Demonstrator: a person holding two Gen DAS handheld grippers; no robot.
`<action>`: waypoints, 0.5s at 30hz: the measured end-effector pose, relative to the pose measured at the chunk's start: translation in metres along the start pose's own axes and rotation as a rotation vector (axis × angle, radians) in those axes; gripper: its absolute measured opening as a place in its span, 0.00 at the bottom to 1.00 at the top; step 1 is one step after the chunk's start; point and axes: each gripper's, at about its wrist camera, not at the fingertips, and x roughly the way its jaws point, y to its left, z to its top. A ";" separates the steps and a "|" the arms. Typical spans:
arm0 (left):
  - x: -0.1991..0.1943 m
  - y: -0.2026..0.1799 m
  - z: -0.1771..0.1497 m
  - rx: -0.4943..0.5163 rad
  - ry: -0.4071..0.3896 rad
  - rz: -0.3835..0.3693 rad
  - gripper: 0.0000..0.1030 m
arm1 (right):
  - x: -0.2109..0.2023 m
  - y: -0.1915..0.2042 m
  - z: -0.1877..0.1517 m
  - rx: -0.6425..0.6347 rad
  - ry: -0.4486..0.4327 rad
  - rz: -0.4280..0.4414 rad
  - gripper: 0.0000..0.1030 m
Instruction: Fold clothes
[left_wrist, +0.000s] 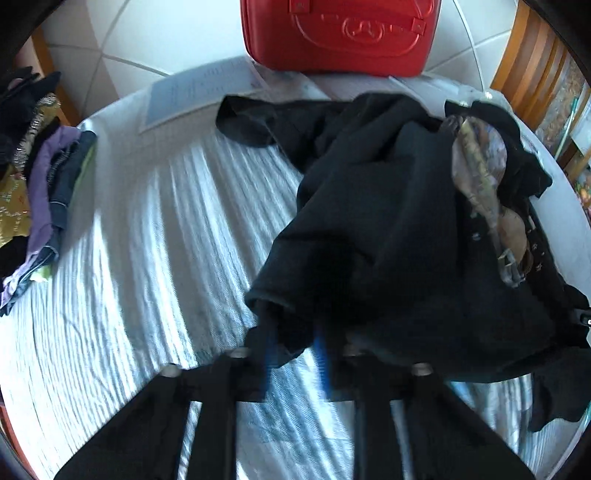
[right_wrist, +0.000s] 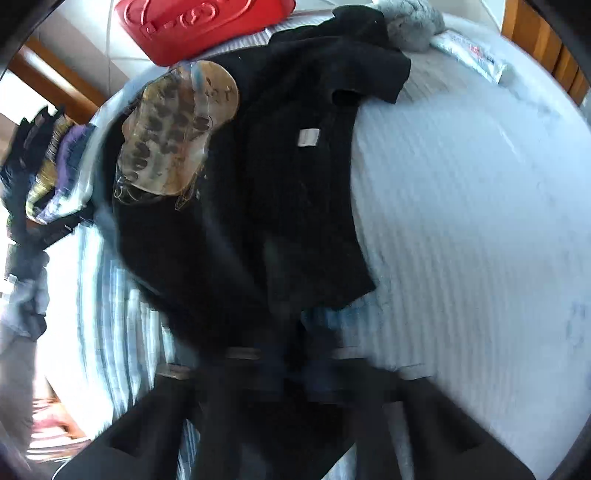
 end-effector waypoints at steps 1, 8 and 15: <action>-0.009 0.000 -0.002 -0.009 -0.018 0.008 0.10 | -0.011 0.003 -0.002 -0.009 -0.033 -0.007 0.04; -0.115 -0.009 -0.033 -0.014 -0.120 -0.056 0.10 | -0.154 -0.012 -0.048 0.059 -0.266 0.006 0.04; -0.129 -0.044 -0.081 0.047 0.029 -0.154 0.21 | -0.150 -0.059 -0.127 0.209 -0.019 -0.038 0.05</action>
